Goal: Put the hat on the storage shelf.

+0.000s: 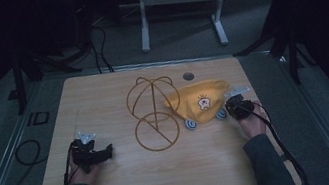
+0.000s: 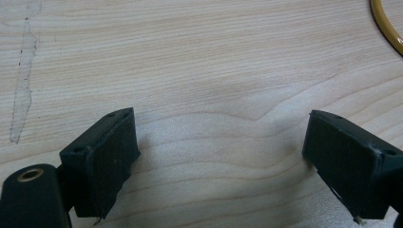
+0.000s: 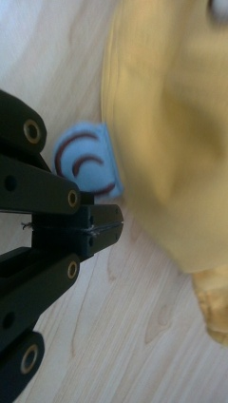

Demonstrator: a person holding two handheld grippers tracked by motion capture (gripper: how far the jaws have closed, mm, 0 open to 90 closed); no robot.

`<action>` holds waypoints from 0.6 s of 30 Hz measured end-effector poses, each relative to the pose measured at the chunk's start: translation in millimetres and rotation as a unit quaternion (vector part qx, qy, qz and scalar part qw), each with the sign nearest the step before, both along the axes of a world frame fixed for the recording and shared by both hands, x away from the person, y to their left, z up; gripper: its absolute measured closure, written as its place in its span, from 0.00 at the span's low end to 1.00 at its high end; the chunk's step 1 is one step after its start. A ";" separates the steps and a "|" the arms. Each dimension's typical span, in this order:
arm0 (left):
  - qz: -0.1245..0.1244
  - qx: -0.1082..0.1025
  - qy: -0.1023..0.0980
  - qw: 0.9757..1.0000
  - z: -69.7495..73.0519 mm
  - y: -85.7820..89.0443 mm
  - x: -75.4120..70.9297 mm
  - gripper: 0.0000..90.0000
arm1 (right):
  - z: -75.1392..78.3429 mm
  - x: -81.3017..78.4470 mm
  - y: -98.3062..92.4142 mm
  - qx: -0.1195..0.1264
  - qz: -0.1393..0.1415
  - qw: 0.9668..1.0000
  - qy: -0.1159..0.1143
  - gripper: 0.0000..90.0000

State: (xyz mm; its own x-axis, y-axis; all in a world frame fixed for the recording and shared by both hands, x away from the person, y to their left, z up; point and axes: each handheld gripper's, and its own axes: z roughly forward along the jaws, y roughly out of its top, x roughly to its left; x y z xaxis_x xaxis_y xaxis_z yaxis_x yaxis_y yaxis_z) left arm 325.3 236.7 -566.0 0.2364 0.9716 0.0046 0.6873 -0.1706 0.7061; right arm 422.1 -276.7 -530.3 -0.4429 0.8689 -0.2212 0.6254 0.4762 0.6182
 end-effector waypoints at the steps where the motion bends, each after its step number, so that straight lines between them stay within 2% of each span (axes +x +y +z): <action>1: 0.000 0.000 0.000 1.000 0.0 0.0 0.0 0.13 | -2.1 1.9 0.3 -0.009 0.002 1.000 0.005 1.00; 3: 0.000 0.000 0.000 1.000 0.0 0.0 0.0 0.13 | -6.1 3.6 1.2 -0.022 0.010 1.000 0.018 1.00; 7: 0.000 0.000 0.000 1.000 0.0 0.0 0.0 0.13 | -9.9 -2.8 4.1 -0.023 0.033 0.999 0.028 1.00; 12: 0.000 0.000 0.000 1.000 0.0 0.0 0.0 0.13 | -13.2 -19.8 12.2 -0.015 0.087 0.996 0.032 0.99; 14: 0.000 0.000 0.000 1.000 0.0 0.0 0.0 0.13 | -12.8 -27.1 15.9 -0.014 0.110 0.993 0.033 0.96; 16: 0.000 0.000 0.000 1.000 0.0 0.0 0.0 0.13 | -11.3 -34.7 18.9 -0.013 0.130 0.991 0.024 0.94; 18: 0.000 0.000 0.000 1.000 0.0 0.0 0.0 0.13 | -7.7 -40.2 20.5 0.002 0.144 0.989 0.013 0.91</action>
State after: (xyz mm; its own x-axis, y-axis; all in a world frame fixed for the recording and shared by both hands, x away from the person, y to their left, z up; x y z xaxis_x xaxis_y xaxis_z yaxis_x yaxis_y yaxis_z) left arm 325.3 236.7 -566.0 0.2362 0.9717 0.0044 0.6874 -0.1703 0.7061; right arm 381.9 -256.3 -538.0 -0.6777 0.7066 -0.2037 0.4797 0.6347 0.6058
